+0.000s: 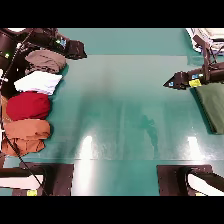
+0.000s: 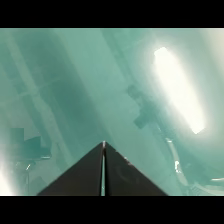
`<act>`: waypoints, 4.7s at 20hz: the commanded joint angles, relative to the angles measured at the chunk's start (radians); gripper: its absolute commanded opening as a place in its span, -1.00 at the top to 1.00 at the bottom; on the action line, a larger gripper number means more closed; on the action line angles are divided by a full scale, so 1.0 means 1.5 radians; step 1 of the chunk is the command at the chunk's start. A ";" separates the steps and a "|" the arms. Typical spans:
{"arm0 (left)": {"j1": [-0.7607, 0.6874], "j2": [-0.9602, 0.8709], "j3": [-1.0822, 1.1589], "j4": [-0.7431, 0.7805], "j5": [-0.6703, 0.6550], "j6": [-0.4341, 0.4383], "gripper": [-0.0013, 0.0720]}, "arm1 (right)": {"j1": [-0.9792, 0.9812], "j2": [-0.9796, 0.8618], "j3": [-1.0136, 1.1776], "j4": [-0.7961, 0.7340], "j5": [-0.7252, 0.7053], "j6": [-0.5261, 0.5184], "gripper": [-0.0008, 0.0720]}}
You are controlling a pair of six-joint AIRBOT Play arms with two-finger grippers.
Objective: Fold the shirts.
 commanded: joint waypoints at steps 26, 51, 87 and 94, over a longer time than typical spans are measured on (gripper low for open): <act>0.012 -0.021 0.000 0.398 0.144 -0.069 -0.71 | 0.001 0.001 0.000 0.002 0.017 0.000 0.94; 0.220 -0.315 0.001 0.365 0.338 -0.075 -0.62 | 0.029 -0.001 0.000 0.000 0.014 0.000 0.94; -0.424 0.197 -0.302 0.158 0.219 -0.208 -0.74 | -0.078 -0.001 0.387 0.002 -0.024 0.000 0.94; -0.222 0.221 -0.267 0.329 0.062 -0.181 -0.73 | -0.078 -0.001 0.387 0.002 0.006 0.000 0.94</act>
